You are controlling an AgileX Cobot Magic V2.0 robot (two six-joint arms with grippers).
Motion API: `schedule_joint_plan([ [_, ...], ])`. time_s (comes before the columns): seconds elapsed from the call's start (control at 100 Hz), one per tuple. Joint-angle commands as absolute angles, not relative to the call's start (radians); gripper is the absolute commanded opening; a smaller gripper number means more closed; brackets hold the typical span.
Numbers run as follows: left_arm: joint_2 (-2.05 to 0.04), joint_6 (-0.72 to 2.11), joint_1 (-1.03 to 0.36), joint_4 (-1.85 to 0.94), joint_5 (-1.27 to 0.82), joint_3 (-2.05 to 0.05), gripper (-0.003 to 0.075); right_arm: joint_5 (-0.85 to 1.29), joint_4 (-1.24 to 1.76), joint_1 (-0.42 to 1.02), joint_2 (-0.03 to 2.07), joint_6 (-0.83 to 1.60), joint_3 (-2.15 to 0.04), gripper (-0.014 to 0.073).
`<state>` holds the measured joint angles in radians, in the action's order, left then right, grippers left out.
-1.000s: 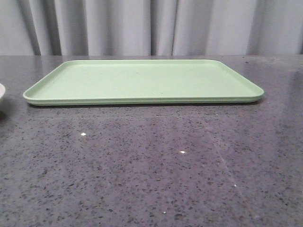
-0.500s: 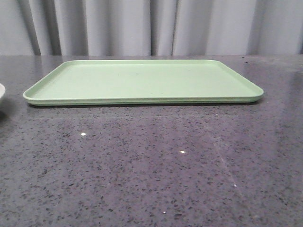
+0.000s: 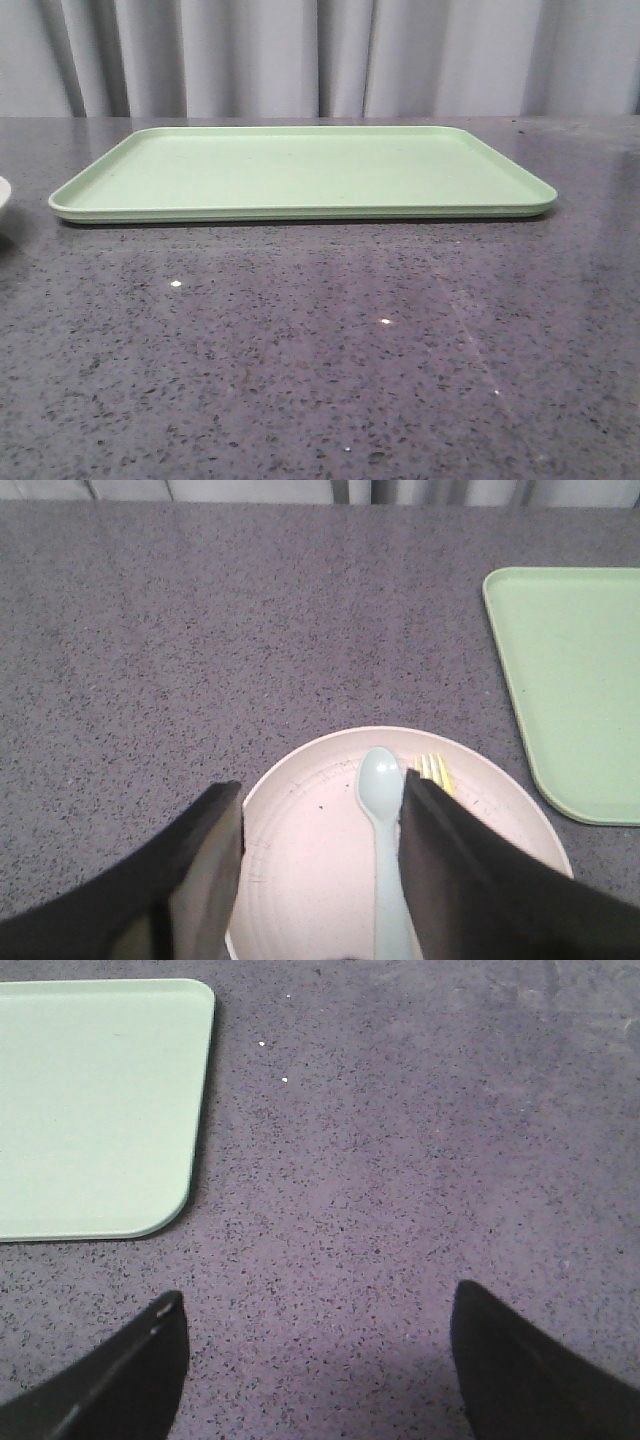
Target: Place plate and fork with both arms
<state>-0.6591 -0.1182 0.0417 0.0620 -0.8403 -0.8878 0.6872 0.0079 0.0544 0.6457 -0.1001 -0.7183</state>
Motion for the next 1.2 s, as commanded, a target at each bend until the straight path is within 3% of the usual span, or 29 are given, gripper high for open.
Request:
schedule_joint_plan([
  [0.0,-0.729,-0.136,0.044,0.090,-0.836,-0.968,0.0356,0.629,0.005,0.052,0.652,-0.097,-0.754,0.0549],
  [0.41,-0.928,-0.136,0.044,0.317,-0.857,-0.995,0.0356,0.629,0.005,0.052,0.652,-0.097,-0.754,0.0549],
  [0.84,-1.034,-0.100,0.175,0.200,-0.812,-0.993,0.0356,0.629,0.005,0.052,0.652,-0.097,-0.754,0.0549],
  [1.19,-1.198,-0.099,0.184,0.200,-0.828,-0.993,0.0356,0.630,0.005,0.052,0.652,-0.097,-0.754,0.0549],
])
